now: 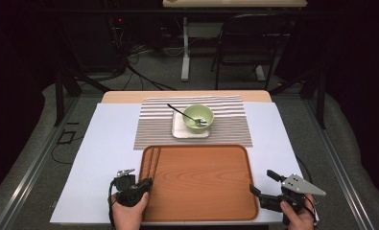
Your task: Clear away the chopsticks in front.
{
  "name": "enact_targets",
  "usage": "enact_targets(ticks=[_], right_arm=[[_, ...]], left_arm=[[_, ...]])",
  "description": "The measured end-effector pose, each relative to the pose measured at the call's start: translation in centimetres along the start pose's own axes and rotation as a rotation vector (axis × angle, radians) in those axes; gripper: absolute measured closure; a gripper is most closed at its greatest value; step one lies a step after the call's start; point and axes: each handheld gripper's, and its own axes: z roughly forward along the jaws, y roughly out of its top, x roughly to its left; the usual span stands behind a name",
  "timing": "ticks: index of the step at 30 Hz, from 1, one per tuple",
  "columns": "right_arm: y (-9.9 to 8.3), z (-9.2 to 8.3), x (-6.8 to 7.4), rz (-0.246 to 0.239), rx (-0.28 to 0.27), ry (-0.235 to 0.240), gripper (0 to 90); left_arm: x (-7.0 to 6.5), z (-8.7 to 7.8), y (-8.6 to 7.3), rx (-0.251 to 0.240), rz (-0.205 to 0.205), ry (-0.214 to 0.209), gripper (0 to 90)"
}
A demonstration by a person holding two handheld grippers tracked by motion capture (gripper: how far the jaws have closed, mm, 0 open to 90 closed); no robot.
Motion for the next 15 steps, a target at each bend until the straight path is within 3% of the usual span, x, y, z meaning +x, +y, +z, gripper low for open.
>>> enact_targets(ticks=[7, 11, 15], right_arm=[[0.0, 0.0, -0.1, 0.005, -0.002, -0.003, 14.7], [0.0, 0.1, -0.1, 0.007, 0.0, -0.002, 14.7], [0.0, 0.0, -0.1, 0.007, -0.002, -0.004, 14.7]], left_arm=[[-0.6, 0.0, 1.0, -0.038, 0.052, -0.052, 60.6], [-1.0, 0.3, 1.6, -0.039, 0.06, -0.082, 54.8], [-1.4, 0.5, 2.4, -0.075, 0.099, -0.095, 47.0]])
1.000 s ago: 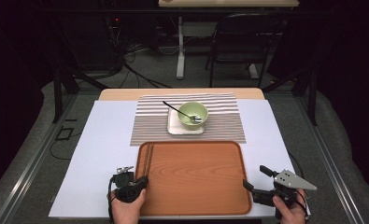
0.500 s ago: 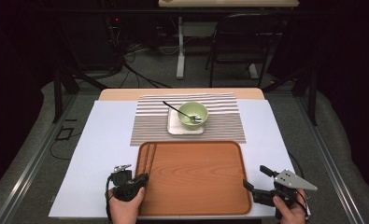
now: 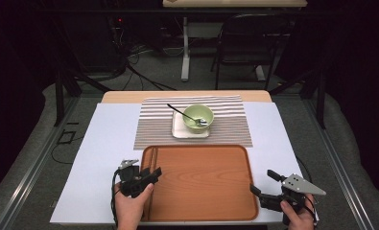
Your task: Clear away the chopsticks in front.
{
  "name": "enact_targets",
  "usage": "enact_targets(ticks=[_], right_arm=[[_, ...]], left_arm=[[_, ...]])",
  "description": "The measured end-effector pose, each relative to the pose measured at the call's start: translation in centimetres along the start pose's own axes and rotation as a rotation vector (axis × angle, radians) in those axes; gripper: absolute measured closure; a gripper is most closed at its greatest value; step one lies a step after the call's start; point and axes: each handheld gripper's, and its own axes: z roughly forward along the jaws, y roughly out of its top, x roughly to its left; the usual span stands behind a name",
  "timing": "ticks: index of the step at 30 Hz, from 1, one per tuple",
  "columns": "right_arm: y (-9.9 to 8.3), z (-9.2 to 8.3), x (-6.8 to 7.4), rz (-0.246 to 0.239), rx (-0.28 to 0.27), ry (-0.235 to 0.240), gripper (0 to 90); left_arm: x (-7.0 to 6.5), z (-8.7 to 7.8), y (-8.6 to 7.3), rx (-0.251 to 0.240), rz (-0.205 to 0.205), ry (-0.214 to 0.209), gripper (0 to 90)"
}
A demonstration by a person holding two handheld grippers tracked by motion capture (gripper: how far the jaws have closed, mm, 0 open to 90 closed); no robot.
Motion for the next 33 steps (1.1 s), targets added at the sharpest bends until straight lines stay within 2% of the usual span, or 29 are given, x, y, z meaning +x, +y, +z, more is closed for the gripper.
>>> enact_targets(ticks=[3, 6, 11, 14, 17, 24, 28, 33], right_arm=[[0.0, 0.0, 0.0, 0.0, -0.001, 0.001, 14.7], [0.0, 0.0, 0.0, 0.0, 0.001, 0.0, 14.7], [0.0, 0.0, 0.0, 0.0, 0.001, -0.001, 14.7], [0.0, 0.0, 0.0, 0.0, 0.002, -0.002, 14.7], [0.0, 0.0, 0.0, -0.001, 0.001, -0.003, 14.7], [0.0, 0.0, 0.0, -0.004, 0.0, -0.003, 14.7], [0.0, 0.0, 0.0, -0.005, 0.001, -0.006, 14.7], [0.0, -0.1, 0.0, -0.007, 0.0, -0.006, 14.7]], left_arm=[[-0.2, 0.2, 0.7, -0.023, 0.017, -0.026, 43.8], [-0.4, 0.4, 1.3, -0.021, 0.036, -0.019, 43.5], [-0.5, 0.8, 2.4, -0.005, 0.045, -0.024, 43.5], [-0.6, 1.1, 3.1, -0.012, 0.038, -0.034, 43.4], [-0.6, 1.2, 3.8, -0.024, 0.051, -0.027, 43.2], [-0.8, 1.9, 5.1, -0.018, 0.058, -0.037, 43.2], [-1.0, 2.4, 5.9, -0.012, 0.072, -0.028, 43.5], [-1.3, 2.8, 7.0, -0.021, 0.073, -0.041, 43.5]])
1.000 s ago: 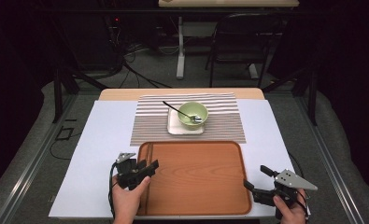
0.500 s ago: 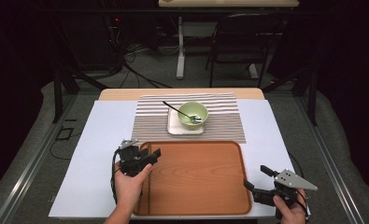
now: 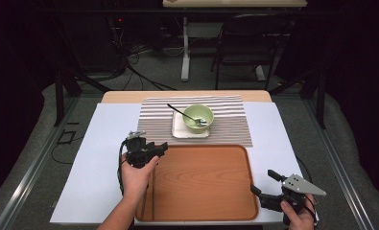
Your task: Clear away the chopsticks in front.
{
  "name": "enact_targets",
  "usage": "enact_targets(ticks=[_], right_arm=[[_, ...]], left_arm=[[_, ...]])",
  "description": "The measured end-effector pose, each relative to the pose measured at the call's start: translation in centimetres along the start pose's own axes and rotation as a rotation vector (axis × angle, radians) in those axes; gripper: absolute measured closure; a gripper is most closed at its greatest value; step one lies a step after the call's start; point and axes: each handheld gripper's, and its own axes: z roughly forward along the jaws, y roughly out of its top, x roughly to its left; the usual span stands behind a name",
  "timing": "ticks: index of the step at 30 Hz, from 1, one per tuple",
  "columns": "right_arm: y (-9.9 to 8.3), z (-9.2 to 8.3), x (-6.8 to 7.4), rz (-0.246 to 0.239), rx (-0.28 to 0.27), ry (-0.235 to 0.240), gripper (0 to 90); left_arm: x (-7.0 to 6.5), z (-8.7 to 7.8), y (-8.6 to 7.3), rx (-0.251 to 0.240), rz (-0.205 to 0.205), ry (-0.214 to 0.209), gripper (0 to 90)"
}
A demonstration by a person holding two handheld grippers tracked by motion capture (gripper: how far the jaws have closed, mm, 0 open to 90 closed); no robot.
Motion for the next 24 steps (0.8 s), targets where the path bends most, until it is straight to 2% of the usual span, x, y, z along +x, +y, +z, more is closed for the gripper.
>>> enact_targets(ticks=[11, 12, 16, 20, 24], right_arm=[[0.0, 0.0, 0.0, -0.001, 0.002, -0.003, 14.6], [0.0, 0.1, 0.0, -0.001, 0.003, -0.003, 14.7], [0.0, 0.0, 0.0, 0.0, 0.002, -0.003, 14.7], [0.0, 0.0, -0.1, 0.0, 0.003, -0.003, 14.7], [0.0, 0.1, -0.2, 0.007, 0.0, -0.014, 14.7]], left_arm=[[-0.2, 1.2, 1.6, 0.003, 0.0, -0.003, 43.4], [-0.1, 1.6, 1.9, 0.005, -0.005, -0.018, 43.4], [-0.2, 2.4, 2.7, 0.003, -0.018, -0.03, 42.7], [-0.4, 2.8, 3.4, 0.0, -0.012, -0.027, 42.0], [-0.9, 3.4, 4.6, -0.006, -0.01, -0.053, 41.1]])
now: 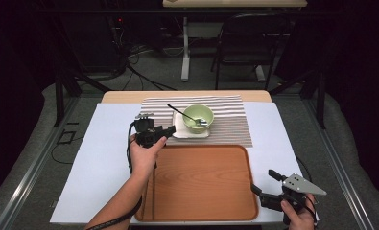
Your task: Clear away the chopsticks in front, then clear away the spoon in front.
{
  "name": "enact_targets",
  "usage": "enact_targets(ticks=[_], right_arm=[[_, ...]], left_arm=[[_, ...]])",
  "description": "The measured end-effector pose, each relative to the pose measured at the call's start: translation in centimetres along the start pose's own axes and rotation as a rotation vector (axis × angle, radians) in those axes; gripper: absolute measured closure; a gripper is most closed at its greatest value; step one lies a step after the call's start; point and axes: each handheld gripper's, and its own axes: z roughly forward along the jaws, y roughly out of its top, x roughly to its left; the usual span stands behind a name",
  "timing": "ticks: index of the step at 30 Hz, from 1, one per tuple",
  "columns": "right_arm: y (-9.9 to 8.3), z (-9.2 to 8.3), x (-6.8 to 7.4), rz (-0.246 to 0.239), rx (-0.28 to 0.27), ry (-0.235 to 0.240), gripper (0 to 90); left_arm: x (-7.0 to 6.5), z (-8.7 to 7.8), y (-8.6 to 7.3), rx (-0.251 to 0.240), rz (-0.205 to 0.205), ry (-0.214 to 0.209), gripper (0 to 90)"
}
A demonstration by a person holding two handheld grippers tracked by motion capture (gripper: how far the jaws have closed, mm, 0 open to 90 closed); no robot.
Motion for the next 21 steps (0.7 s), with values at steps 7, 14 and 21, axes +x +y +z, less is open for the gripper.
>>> enact_targets(ticks=[7, 14, 21], right_arm=[[0.2, 0.3, 0.0, -0.005, 0.003, 0.002, 14.7], [0.0, -0.3, -0.1, 0.003, -0.002, -0.004, 14.7], [0.0, -0.3, -0.1, 0.005, -0.001, -0.007, 14.7]], left_arm=[[-0.6, 2.0, 1.7, -0.01, 0.016, -0.009, 39.1], [-0.2, 4.0, 2.0, 0.009, -0.022, -0.003, 37.7], [0.3, 5.3, 2.7, 0.016, -0.047, 0.017, 36.2]])
